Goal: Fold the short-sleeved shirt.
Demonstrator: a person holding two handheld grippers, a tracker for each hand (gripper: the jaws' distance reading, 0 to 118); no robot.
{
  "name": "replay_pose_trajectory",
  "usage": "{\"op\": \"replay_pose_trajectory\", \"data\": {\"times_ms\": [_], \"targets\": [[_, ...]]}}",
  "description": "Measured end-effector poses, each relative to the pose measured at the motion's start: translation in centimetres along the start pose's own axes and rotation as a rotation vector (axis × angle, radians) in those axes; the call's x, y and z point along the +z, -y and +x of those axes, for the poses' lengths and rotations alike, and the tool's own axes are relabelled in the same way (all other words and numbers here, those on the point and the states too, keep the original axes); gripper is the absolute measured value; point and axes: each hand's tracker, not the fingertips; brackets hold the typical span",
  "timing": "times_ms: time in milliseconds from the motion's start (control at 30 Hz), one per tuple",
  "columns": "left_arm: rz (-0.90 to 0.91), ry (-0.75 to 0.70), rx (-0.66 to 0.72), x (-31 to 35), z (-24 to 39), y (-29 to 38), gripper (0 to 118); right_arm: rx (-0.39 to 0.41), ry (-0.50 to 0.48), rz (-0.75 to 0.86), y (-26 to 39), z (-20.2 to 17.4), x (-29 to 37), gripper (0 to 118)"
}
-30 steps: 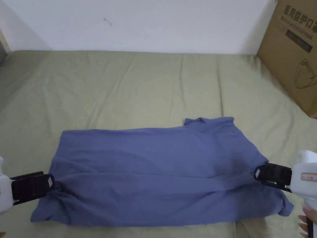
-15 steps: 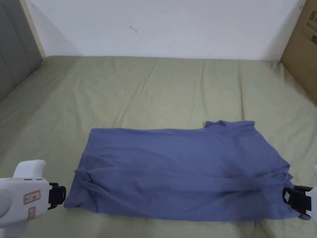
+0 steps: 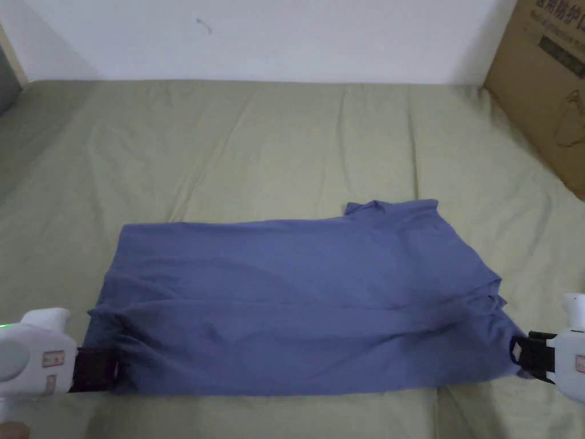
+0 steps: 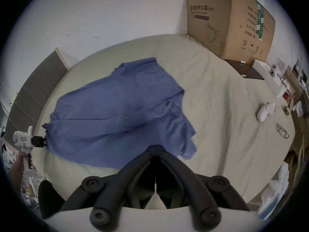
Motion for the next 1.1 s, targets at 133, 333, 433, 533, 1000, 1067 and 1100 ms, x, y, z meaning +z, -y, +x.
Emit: {"op": "replay_pose_trajectory", "data": {"times_ms": [133,333,433,533,1000,1067,1100], "targets": [[0.065,0.169,0.012,3.9,0.4,0.5,3,-0.115,0.037,-0.013,-0.5,2.7,-1.1,32],[0.121,0.104,0.017,6.8,1.1,0.5,3,-0.153,0.006,-0.163,-2.0,5.2,-4.9,118],[0.130,0.100,0.020,6.8,1.1,0.1,3,-0.145,0.040,-0.239,-2.7,5.7,-7.4,118],[0.119,0.090,0.010,6.4,1.4,0.1,3,-0.137,0.064,-0.289,-2.9,6.1,-9.4,115],[0.112,0.102,0.060,7.6,1.3,0.4,3,0.037,-0.036,-0.179,-3.4,3.3,-2.6,5],[0.132,0.114,0.061,8.9,0.9,0.6,3,-0.039,-0.072,-0.161,-3.1,4.5,-0.5,5],[0.142,0.118,0.061,9.5,0.7,0.9,3,-0.057,-0.081,-0.158,-3.0,5.0,0.5,5]]}}
